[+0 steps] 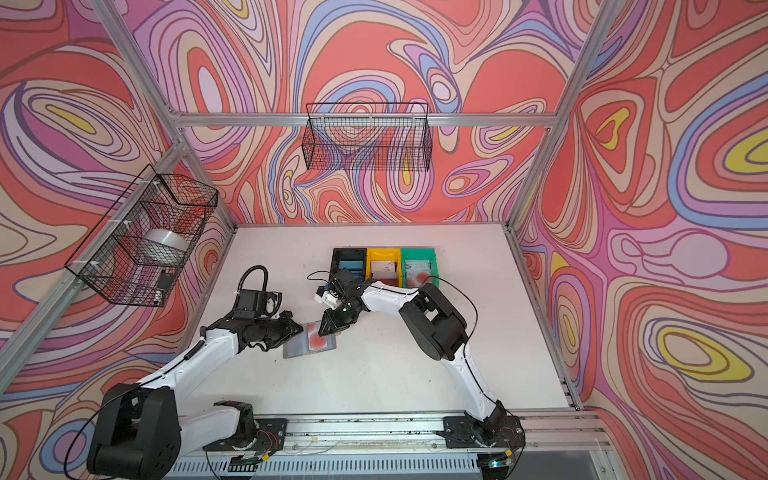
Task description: Take the credit cards out of the card holder
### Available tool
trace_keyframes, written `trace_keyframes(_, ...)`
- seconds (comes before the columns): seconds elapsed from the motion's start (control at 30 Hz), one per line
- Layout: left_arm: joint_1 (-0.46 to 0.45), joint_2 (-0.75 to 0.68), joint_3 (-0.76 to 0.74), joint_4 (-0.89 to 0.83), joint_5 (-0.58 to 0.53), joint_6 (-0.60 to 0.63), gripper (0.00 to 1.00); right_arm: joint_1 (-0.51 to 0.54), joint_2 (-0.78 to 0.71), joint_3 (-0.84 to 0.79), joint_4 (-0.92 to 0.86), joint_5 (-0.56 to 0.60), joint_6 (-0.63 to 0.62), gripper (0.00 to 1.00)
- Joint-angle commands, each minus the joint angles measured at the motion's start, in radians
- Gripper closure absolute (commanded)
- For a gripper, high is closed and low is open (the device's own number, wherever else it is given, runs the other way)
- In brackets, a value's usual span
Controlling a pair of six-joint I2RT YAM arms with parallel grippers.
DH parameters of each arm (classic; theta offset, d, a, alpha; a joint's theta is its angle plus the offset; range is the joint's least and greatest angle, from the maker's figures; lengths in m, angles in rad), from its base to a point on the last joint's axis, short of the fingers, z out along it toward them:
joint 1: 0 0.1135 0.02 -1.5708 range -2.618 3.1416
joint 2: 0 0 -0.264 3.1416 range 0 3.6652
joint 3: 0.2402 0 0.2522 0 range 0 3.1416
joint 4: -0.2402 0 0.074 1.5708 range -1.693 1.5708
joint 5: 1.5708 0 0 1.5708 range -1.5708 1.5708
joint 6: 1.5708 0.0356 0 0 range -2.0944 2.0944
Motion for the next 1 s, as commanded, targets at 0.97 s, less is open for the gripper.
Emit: trace_keyframes(0.97,0.050,0.069,-0.111,0.117,0.082,-0.026,0.81,-0.003,0.028,0.006,-0.020,0.012,0.006,0.75)
